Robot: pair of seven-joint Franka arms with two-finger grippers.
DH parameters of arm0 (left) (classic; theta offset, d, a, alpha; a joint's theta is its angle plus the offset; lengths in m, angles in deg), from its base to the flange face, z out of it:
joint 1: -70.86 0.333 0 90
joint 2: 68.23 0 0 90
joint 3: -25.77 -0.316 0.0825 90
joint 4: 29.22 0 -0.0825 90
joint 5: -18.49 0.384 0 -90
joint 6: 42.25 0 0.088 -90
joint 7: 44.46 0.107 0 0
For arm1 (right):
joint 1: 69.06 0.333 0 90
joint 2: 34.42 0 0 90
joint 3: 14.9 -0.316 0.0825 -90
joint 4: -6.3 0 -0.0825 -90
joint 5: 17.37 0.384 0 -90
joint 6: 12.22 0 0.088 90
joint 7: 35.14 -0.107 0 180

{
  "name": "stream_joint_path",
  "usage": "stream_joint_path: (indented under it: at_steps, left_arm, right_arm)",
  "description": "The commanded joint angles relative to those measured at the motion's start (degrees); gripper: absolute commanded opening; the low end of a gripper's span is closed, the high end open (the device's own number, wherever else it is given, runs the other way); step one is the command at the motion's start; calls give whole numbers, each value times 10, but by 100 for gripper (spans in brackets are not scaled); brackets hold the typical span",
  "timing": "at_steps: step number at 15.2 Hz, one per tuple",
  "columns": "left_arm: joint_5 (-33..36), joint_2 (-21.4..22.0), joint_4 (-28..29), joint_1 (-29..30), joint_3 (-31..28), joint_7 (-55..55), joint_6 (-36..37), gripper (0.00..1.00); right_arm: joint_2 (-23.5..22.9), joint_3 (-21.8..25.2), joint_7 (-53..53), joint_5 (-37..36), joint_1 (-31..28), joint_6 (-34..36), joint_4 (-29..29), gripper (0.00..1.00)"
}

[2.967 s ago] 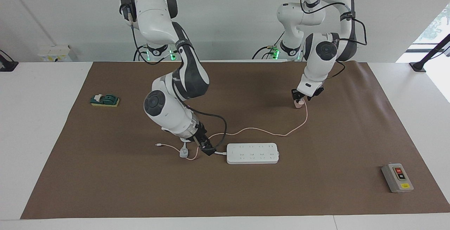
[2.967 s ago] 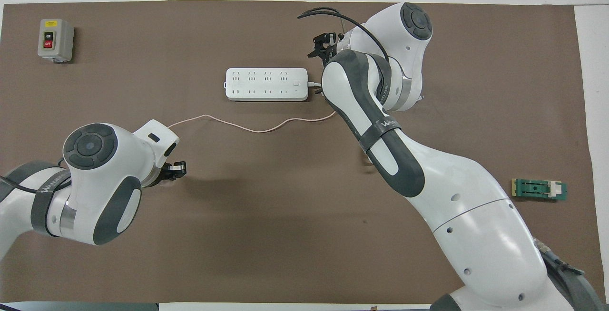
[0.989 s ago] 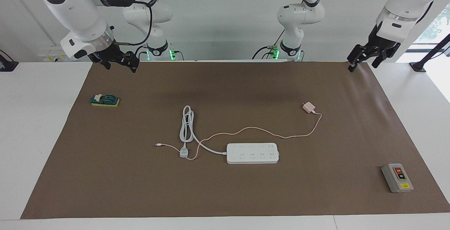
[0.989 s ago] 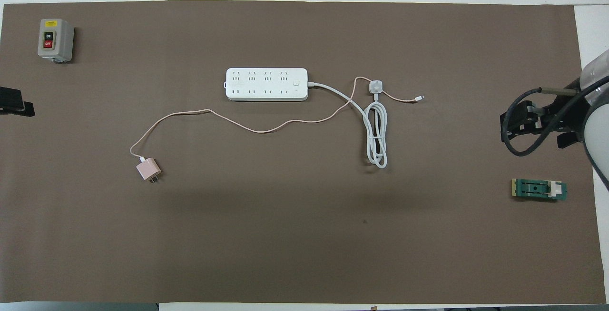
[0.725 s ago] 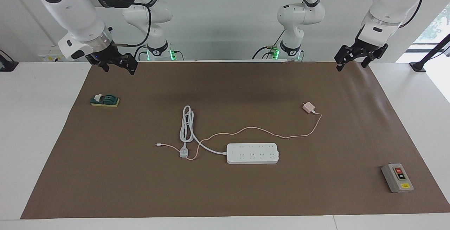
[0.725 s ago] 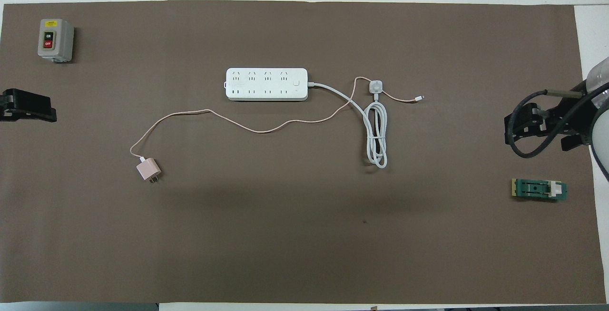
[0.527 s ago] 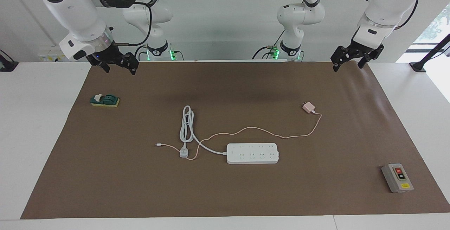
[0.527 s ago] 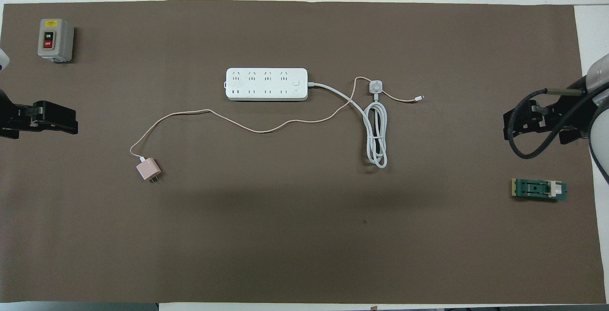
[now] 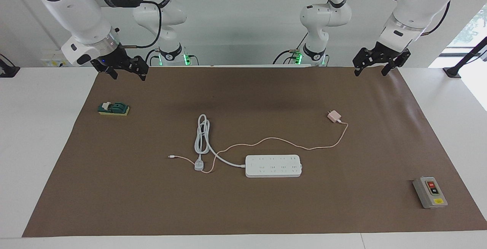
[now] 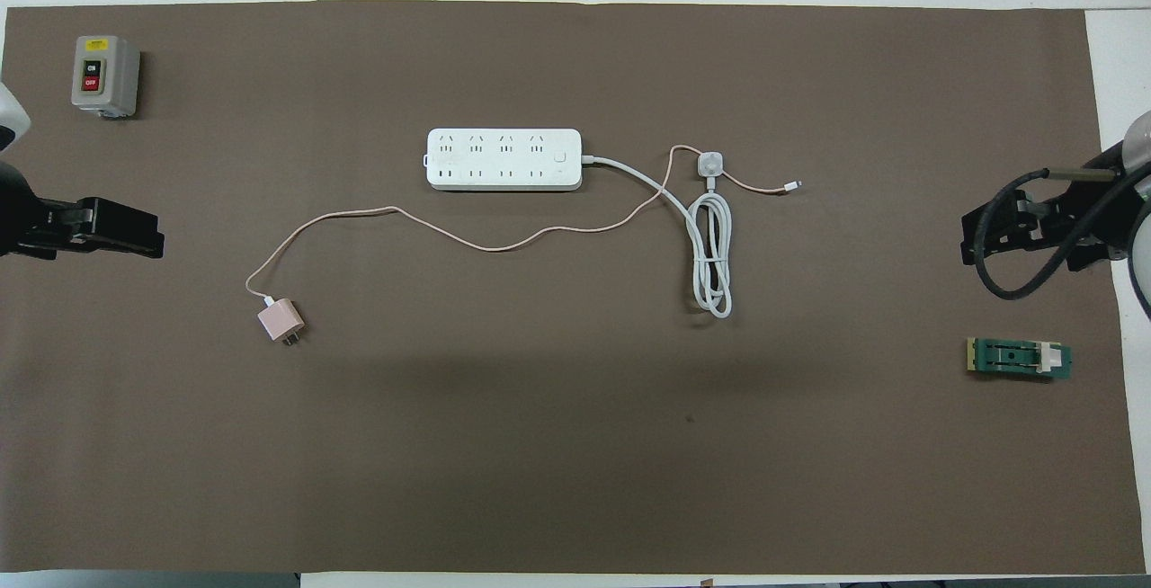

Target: Unplug charger and place it aside

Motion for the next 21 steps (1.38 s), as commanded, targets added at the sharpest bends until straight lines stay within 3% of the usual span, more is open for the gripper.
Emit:
stream_joint_path:
  at_steps: [1,6,21]
  left_arm:
    - [-7,4,5,-2,-4,-7,2,100]
    - [-3,5,5,-1,-4,-5,2,100]
    - [-3,8,5,0,-4,-3,2,100]
  right_arm:
    - [5,-4,15,14,-11,-1,-1,100]
    - [4,27,17,13,-13,14,5,100]
    - [2,32,24,-3,-12,-68,-2,100]
